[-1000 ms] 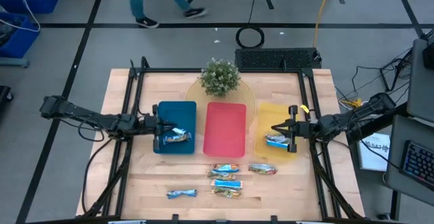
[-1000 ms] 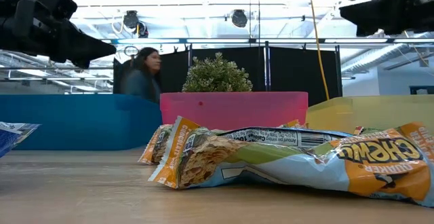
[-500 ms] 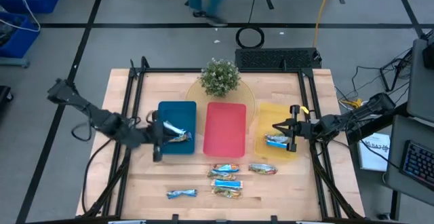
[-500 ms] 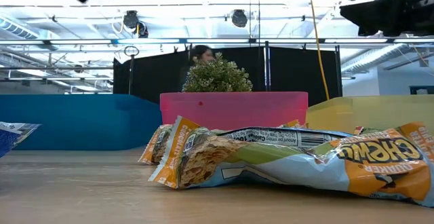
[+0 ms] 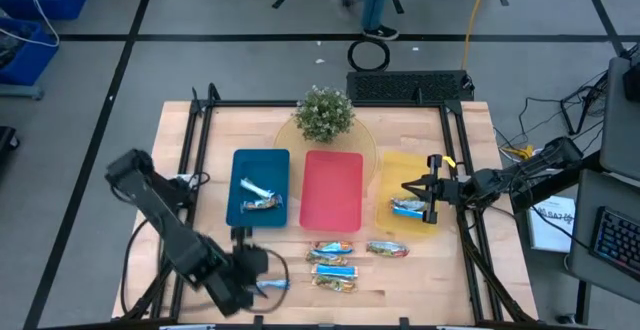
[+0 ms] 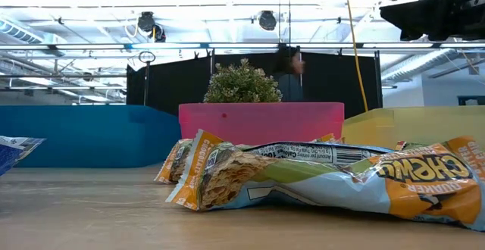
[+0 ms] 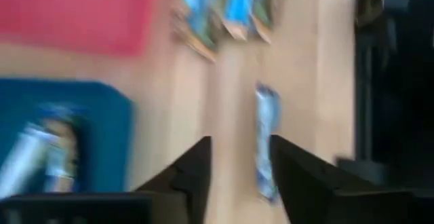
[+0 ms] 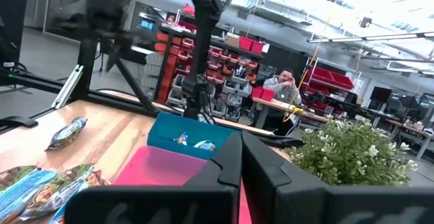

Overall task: Pick and place Granola Bars by type
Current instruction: Put the blue granola bar into the blue bin

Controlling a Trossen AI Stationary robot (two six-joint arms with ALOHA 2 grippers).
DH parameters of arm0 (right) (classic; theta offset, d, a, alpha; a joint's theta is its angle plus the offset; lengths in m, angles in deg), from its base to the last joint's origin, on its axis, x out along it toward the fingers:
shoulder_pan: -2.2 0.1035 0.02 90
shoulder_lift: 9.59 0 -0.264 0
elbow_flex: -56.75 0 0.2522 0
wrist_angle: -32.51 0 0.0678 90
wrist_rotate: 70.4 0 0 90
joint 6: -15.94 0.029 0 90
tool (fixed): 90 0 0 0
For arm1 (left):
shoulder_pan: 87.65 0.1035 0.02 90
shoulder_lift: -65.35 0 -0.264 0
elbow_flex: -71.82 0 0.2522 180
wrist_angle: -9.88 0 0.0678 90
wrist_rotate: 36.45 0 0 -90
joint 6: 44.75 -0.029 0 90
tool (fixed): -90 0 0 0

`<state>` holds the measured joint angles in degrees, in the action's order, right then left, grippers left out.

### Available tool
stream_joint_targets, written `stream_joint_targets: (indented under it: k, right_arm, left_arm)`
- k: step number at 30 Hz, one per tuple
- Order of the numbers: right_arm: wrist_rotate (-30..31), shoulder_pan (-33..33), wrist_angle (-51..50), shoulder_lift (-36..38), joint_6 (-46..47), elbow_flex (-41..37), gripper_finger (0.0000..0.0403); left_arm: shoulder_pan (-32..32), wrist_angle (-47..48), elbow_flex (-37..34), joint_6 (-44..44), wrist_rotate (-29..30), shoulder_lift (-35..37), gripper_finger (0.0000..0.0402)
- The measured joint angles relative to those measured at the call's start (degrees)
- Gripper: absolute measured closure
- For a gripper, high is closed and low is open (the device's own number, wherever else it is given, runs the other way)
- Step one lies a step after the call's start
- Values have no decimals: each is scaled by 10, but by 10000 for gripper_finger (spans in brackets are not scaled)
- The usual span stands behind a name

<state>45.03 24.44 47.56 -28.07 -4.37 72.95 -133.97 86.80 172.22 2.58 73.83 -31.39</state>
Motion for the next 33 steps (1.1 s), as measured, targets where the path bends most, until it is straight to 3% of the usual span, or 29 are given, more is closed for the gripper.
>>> stream_joint_targets:
  k: [6,9,13,23,33]
  right_arm:
    - [0,0,-1,0,1,0,402]
    - [0,0,1,0,-1,0,402]
    - [0,0,1,0,-3,0,402]
    - [0,0,1,0,-6,-1,403]
    - [0,0,1,0,-11,-1,403]
  left_arm:
    - [-22,1,1,22,-48,-85,146]
    - [-26,1,1,8,-52,-118,112]
    - [-24,-17,1,15,-101,-150,81]
    - [8,-33,-14,58,-132,-184,67]
    - [32,-125,-103,43,-205,-180,66]
